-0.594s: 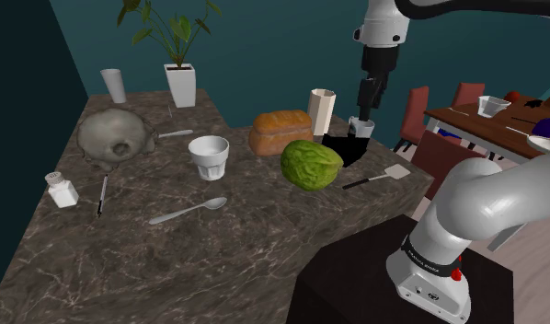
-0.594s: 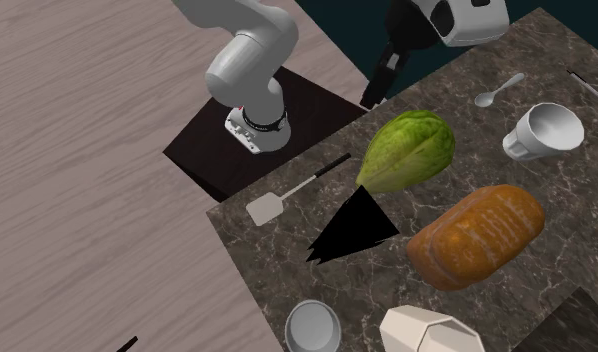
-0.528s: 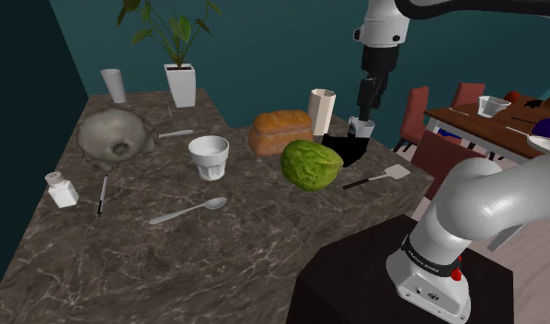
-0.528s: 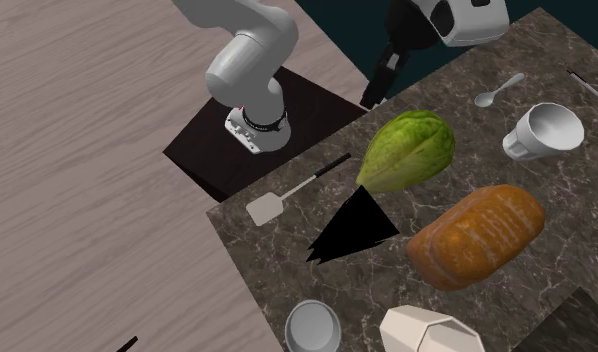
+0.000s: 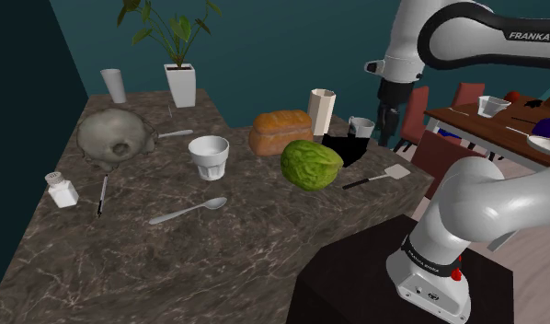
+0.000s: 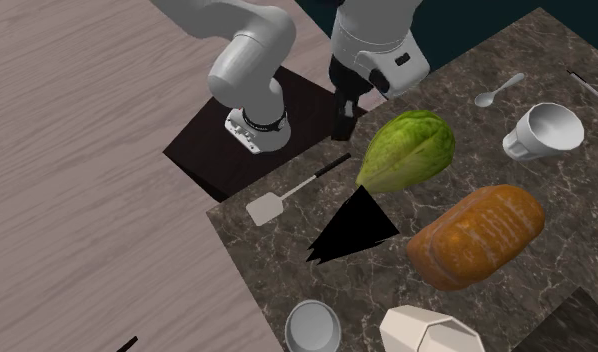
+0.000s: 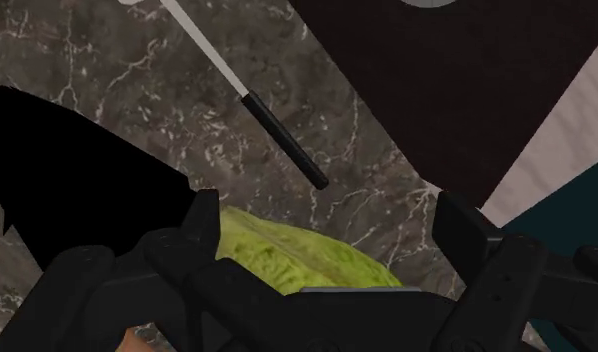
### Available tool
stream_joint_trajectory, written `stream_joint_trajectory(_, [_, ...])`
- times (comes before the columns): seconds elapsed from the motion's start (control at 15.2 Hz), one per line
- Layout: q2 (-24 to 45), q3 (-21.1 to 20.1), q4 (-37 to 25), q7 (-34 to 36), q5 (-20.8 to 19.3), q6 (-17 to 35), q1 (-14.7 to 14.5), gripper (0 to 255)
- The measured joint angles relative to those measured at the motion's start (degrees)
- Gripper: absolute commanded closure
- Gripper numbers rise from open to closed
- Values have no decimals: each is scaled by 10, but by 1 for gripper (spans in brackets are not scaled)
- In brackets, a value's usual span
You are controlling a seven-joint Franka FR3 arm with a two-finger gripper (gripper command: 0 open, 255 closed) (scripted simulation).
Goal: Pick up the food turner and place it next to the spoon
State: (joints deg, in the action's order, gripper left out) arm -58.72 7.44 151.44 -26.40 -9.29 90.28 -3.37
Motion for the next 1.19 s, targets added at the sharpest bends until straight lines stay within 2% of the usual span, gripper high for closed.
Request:
stream_joint_trajectory(0.33, [-74, 108, 92, -170, -82, 46, -5, 0])
stream_joint_trajectory(0.53, [-90, 185, 129, -274, -140, 81, -3, 0])
stream_joint_trajectory(0.79, [-75, 298, 163, -410, -223, 146, -3, 0])
stream_joint_trajectory(0.92, [-62, 331, 171, -441, -249, 170, -2, 0])
stream_joint_trajectory(1.19, [-42, 361, 192, -448, -276, 210, 2, 0])
